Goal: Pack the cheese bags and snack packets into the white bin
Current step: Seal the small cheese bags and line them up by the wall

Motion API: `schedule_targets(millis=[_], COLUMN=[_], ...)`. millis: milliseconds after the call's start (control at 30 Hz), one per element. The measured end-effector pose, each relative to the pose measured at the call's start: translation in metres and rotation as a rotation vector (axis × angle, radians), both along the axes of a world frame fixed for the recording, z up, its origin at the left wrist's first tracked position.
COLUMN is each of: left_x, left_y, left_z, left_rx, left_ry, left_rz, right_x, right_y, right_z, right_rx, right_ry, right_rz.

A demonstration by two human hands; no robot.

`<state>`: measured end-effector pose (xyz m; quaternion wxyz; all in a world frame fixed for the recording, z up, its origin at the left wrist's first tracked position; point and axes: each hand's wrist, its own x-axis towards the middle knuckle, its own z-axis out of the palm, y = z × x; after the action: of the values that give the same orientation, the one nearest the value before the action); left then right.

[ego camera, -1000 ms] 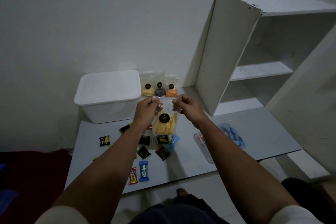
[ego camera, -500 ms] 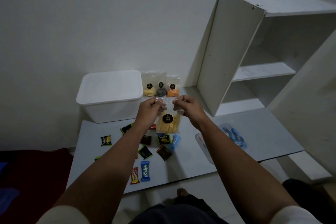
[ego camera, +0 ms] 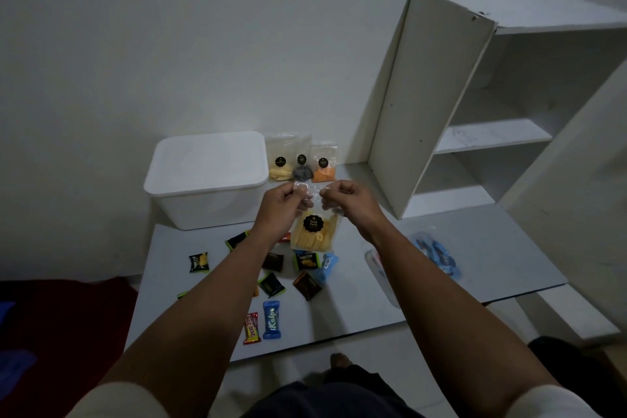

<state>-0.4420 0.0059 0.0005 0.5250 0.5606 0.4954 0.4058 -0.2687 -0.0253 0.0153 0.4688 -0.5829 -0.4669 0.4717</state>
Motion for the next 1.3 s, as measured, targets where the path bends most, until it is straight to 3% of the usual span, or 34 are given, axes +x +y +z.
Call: schedule_targets(millis=[467, 933, 1067, 1300], left_x=[0.001, 0.006, 0.007, 0.004], left_y=[-0.006, -0.015, -0.017, -0.008], left_z=[0.003, 0.01, 0.01, 0.007], left_rx=[-0.021, 0.076, 0.065, 0.121], left_ry=[0.084, 0.204, 0.152, 0.215], left_rz=[-0.055, -0.168, -0.149, -0.057], right_x=[0.002, 0.008, 0.01, 0.017], right_y=[0.0, -0.007, -0.006, -0.011], right_z=[0.002, 0.003, 0.003, 0.002], right_rx=[0.041, 0.063, 0.057, -0.014], right_ry=[-0.067, -0.132, -0.141, -0.084], right_rz=[0.064, 0.116, 0.14, 0.125])
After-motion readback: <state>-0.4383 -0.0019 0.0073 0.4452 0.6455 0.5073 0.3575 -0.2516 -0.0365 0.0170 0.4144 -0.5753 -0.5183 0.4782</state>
